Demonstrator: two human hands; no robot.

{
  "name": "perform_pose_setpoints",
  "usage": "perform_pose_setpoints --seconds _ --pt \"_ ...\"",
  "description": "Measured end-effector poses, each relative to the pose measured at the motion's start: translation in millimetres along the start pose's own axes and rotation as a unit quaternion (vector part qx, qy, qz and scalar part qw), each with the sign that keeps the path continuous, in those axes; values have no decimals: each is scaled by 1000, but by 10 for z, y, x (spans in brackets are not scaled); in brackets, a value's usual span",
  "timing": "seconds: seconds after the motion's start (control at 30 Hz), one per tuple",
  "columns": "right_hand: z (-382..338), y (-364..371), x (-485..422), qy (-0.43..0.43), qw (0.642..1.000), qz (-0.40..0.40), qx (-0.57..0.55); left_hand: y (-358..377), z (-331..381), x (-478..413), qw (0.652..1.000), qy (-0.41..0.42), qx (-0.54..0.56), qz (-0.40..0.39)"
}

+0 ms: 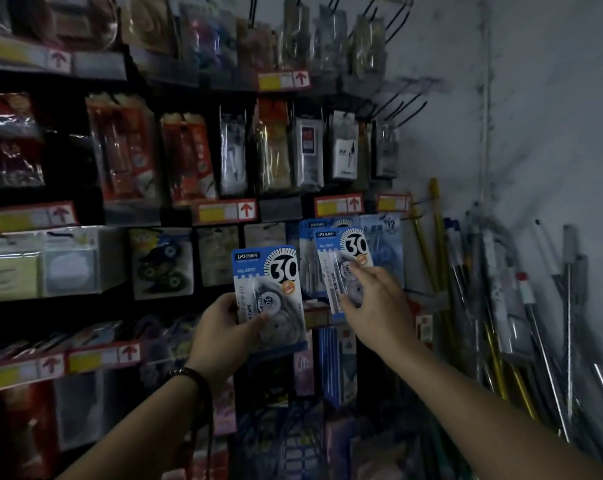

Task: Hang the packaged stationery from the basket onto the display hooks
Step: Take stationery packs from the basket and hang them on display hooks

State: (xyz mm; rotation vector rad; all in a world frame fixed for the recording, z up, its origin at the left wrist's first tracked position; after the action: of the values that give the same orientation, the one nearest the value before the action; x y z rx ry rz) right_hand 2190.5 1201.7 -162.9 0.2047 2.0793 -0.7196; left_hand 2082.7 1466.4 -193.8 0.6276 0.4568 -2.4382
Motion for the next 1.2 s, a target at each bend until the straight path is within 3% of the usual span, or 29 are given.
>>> perform_pose_setpoints --seconds 0.6,0.83,1.2 --pt "-34 326 -422 -18 999 21 44 103 196 -178 1000 0 -10 -25" --pt "-57 271 -421 5 999 44 9 72 224 -170 1000 -4 -9 -29" --pt "-81 180 -387 -16 998 27 57 39 222 -140 999 -6 -18 -39"
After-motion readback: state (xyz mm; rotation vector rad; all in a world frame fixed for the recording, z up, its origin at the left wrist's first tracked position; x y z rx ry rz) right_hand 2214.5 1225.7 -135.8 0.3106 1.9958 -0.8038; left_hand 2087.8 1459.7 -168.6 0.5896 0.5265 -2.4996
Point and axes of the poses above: each hand's wrist, its own x-axis away from the middle knuckle, its own y-axis out of the palm, z = x × y, the point moved 8 cm from there along -x, towards the middle knuckle, and after that the axes turned 4 degrees about -x, right-handed, at the moved point
